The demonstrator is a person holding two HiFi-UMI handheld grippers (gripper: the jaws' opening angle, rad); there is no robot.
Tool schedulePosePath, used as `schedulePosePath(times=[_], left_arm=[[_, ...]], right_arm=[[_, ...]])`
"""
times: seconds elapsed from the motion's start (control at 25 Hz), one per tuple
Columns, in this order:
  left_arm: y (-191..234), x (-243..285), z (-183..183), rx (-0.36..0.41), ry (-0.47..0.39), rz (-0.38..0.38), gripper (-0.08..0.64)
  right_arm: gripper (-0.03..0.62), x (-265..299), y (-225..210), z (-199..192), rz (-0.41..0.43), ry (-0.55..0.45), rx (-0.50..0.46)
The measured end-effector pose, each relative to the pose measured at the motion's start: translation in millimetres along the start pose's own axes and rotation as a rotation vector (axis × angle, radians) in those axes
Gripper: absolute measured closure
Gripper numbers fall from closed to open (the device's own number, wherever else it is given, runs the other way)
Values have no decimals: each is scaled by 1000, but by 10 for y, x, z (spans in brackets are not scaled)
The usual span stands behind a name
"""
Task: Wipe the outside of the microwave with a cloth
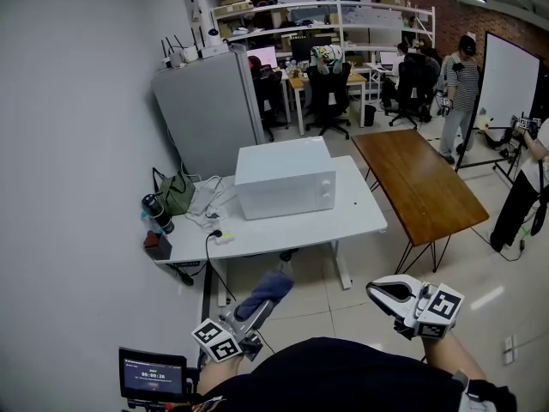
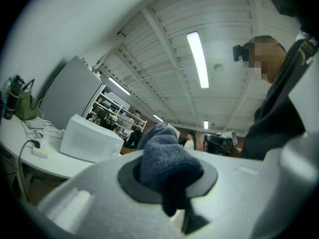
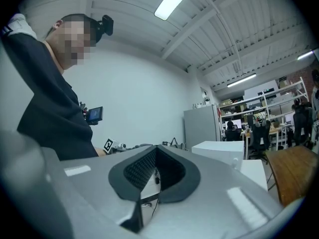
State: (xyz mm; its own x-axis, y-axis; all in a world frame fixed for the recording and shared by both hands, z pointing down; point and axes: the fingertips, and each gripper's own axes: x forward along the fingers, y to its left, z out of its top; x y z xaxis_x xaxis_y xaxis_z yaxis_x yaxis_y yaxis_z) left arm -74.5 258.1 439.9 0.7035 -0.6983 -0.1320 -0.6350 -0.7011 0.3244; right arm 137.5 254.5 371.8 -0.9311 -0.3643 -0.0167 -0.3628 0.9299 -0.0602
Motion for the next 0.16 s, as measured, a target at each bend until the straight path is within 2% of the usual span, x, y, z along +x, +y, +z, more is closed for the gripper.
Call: schedulePosePath(times=[0.16], left_arm=[[-17,10,-14,-3,1,1,500]], right_arm=[[588,-48,-90,-45,-26,-9,-14]])
